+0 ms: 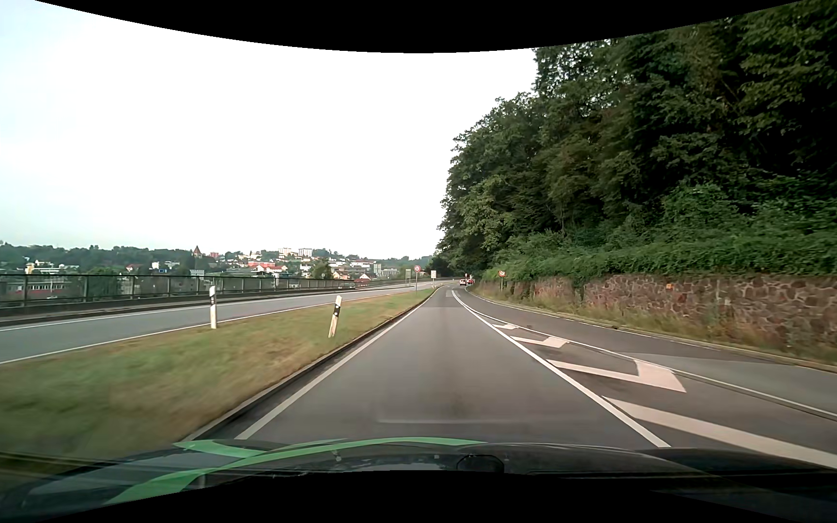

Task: Follow the waypoints while adhering to traffic rules and regulations

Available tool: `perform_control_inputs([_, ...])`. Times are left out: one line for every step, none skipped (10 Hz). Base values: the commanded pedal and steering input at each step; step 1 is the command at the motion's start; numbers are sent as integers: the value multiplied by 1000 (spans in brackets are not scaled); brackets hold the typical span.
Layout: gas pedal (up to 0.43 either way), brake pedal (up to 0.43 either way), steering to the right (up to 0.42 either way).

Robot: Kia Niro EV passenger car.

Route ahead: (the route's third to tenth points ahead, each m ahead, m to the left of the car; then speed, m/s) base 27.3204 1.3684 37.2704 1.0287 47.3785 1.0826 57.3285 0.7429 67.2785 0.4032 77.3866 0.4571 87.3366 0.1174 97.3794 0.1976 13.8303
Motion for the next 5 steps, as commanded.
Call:
perform_control_inputs([0,0,0])
perform_control_inputs([0,0,0])
perform_control_inputs([0,0,0])
perform_control_inputs([0,0,0])
perform_control_inputs([0,0,1])
